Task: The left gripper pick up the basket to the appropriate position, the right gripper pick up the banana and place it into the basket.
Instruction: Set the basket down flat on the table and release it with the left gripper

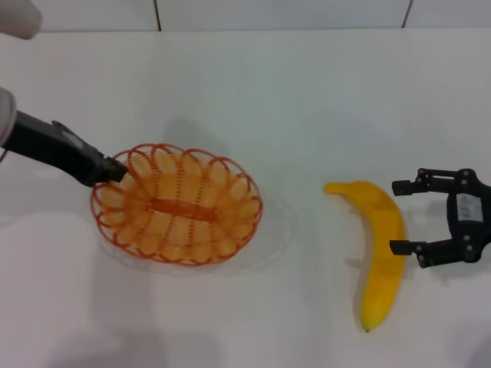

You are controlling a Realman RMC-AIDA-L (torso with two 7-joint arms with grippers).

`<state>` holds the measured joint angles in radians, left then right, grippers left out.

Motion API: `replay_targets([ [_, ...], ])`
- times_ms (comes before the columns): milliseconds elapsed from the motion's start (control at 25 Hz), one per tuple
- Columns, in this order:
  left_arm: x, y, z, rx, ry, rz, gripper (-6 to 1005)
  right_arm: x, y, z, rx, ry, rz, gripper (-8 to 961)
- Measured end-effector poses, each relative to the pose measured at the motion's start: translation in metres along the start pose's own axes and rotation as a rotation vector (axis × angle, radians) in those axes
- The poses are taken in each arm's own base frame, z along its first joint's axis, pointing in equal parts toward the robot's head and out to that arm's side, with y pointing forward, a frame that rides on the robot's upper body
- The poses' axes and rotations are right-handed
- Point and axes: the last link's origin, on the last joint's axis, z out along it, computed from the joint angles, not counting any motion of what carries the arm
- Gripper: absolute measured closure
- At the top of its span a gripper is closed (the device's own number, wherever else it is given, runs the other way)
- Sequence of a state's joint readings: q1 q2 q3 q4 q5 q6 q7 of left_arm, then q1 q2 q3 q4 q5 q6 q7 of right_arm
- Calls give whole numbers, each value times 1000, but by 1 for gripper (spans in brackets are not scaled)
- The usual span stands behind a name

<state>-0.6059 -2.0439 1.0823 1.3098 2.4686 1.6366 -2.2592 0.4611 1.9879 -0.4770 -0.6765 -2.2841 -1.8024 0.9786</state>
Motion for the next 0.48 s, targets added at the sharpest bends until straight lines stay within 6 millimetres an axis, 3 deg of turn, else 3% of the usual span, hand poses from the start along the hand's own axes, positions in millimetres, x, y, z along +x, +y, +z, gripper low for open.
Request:
replay_targets([
  [280, 12, 5, 33, -77, -67, -65, 933, 0, 0, 0, -1, 0, -1, 71],
  [480, 6, 6, 45, -117, -93, -114, 929, -1, 0, 1, -3, -3, -2, 71],
])
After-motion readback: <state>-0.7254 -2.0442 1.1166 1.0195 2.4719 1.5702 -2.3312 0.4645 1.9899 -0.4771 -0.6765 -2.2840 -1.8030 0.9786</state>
